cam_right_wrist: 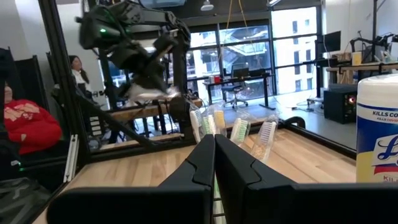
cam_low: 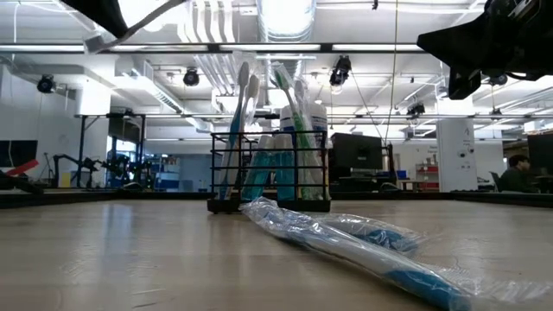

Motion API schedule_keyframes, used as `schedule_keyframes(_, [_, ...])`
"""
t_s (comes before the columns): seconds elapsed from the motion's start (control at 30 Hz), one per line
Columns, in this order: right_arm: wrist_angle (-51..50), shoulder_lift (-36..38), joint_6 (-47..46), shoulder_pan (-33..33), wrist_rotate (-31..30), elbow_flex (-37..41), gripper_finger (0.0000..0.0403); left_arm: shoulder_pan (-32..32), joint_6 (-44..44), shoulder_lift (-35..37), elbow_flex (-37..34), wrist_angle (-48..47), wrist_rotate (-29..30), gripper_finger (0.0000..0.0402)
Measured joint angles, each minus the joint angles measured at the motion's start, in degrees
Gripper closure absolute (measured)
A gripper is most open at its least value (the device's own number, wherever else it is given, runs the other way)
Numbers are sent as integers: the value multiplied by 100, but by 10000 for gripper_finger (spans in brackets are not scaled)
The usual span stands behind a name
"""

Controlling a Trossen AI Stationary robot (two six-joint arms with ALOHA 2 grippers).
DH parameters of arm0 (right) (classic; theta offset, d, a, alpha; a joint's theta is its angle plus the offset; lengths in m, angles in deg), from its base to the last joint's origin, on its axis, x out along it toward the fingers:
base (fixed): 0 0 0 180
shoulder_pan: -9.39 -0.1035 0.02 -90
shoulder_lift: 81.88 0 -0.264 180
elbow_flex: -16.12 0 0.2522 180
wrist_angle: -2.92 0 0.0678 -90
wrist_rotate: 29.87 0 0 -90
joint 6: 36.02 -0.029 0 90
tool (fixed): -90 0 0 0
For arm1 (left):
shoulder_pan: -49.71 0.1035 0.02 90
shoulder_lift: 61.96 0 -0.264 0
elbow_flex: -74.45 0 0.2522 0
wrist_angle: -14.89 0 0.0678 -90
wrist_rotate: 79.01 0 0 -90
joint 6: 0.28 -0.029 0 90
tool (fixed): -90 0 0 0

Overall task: Pick & Place toothbrushing station
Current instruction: Put the purple toothbrush into the wire organizer

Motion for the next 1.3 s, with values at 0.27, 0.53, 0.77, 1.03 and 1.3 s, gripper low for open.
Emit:
schedule_keyframes(0.27, [4, -1, -1, 0, 0, 0, 394, 124, -849, 367, -508, -341, 1093, 401])
schedule_keyframes(0.53, [0, 0, -9, 0, 0, 0, 394, 420, -2150, -254, -529, -328, 1982, 401])
schedule_keyframes(0.77, [-68, 1, -322, 0, 4, -42, 394, 644, -2510, -772, -529, -225, 2055, 401])
schedule_keyframes(1.03, [-3020, -4, -388, 62, 177, -2016, 394, 583, -3275, -819, -281, 671, 2232, 401])
schedule_keyframes(1.3, [-7210, -591, -1657, 595, 820, -4841, 388, 261, -4057, -790, -228, 1458, 2707, 401])
